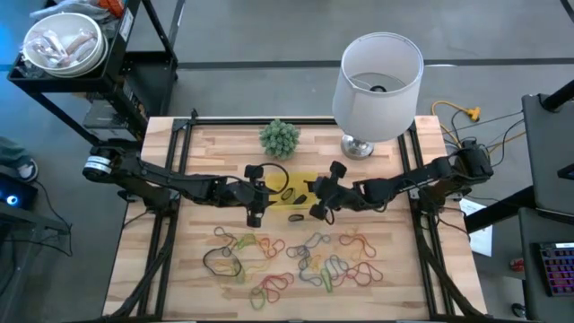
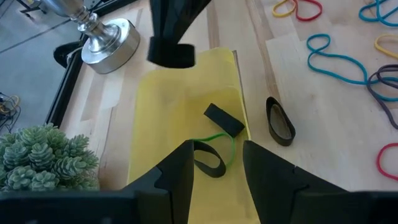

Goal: Pick and place rubber bands into bin
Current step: Put the black rubber band into the yellow bin

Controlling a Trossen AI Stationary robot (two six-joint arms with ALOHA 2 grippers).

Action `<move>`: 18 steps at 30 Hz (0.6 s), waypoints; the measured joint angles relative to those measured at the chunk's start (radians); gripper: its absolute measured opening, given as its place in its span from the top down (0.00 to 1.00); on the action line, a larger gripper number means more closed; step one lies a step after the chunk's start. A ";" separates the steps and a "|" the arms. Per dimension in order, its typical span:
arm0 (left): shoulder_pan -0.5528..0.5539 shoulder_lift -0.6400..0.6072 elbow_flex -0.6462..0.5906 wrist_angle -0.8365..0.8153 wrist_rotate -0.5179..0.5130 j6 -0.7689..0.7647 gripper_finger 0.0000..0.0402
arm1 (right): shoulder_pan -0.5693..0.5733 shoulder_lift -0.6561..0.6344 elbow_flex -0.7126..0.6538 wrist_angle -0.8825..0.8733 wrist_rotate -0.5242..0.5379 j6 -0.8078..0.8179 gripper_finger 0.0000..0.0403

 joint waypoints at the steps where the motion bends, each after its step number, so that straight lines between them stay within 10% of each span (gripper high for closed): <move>1: 0.000 0.000 0.000 0.000 0.000 0.000 0.69 | -0.006 0.000 -0.001 0.006 -0.002 -0.001 0.97; 18: 0.000 0.000 0.000 0.000 0.000 -0.002 0.69 | -0.066 0.000 -0.005 0.016 -0.130 -0.017 0.87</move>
